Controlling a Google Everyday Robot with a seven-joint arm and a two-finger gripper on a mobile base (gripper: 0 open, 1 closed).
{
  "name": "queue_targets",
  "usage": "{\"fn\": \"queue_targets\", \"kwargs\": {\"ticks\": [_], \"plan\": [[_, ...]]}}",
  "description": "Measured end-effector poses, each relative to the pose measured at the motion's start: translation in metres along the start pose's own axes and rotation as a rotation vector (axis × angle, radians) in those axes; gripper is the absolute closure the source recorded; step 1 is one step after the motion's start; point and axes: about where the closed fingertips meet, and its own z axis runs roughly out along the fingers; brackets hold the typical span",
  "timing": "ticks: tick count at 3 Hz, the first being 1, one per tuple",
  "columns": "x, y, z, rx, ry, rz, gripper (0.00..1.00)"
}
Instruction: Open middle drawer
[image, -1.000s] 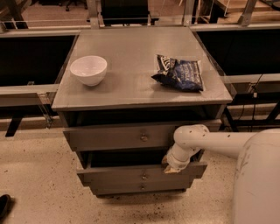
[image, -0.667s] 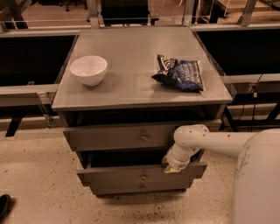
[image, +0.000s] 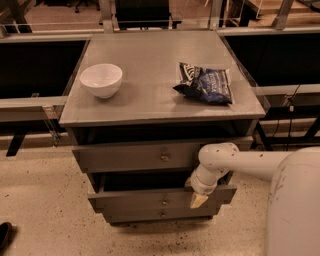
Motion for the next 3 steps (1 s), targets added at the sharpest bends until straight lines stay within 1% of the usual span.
{"fn": "queue_targets", "kwargs": {"ticks": [1,2,3], "plan": [[-0.0048,0.0042,0.0031,0.012,-0.061,-0.020,0.00],[-0.0054,0.0067,0.0070,0.025,-0.167,-0.026,0.00],[-0.0062,0.0092,0.0105,0.023,-0.245,-0.014,0.00]]}}
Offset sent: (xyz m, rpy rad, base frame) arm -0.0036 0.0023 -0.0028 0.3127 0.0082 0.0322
